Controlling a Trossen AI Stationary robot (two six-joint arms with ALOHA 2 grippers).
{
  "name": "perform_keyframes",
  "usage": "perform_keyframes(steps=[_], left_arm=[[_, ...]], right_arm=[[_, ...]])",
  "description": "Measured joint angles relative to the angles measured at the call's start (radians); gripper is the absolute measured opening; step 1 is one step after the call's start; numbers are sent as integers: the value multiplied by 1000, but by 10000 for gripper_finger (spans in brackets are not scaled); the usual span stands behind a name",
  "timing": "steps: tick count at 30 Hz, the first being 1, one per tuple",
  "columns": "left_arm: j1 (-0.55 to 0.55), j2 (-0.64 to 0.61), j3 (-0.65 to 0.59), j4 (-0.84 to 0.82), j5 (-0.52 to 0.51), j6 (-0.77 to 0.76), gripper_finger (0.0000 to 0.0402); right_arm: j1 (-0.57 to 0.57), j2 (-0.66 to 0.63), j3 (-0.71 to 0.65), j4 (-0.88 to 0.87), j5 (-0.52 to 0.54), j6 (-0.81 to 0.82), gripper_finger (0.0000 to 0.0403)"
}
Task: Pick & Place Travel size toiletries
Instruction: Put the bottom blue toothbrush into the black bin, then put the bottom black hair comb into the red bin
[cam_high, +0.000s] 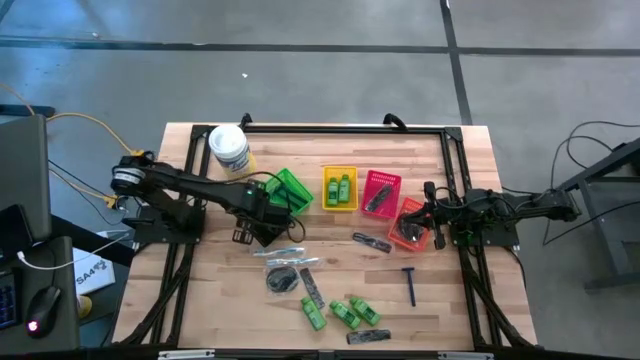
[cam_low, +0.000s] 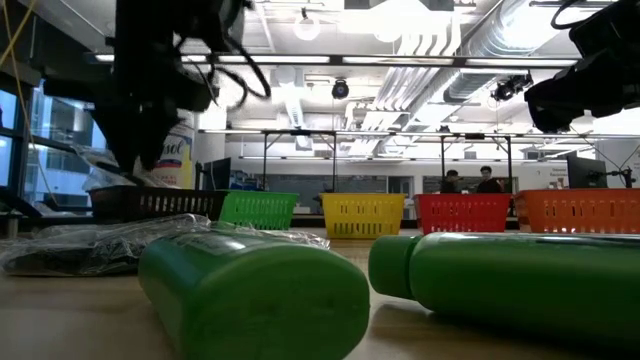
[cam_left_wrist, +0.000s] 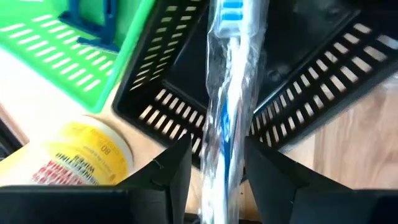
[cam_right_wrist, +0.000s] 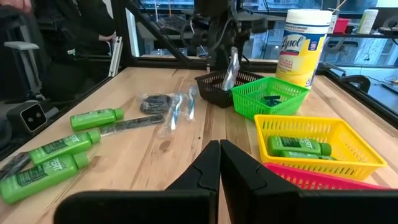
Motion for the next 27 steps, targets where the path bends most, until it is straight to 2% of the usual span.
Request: perform_keyframes(steps=[5, 9, 15, 18, 21, 23, 27], left_arm=[[0, -180, 0, 25, -20, -45, 140], [0, -439, -72, 276, -31, -57, 141], [0, -828, -348, 741, -50, -127, 141], [0, -965, -510, 930, -57, -121, 141], [-1, -1056, -666, 1101, -113, -107, 131], [5, -1073, -748, 1193, -145, -105, 117], [6, -1074, -825, 1259, -82, -34, 76]], right_arm=[[0, 0, 0, -2, -1, 0, 3], [0, 0, 0, -6, -3, 0, 3], [0, 0, 0, -5, -2, 0, 3], [0, 0, 1, -1, -1, -1, 3], [0, 0, 2, 0, 0, 3, 3], [0, 0, 2, 3, 0, 9, 3], [0, 0, 2, 23, 0, 16, 3]])
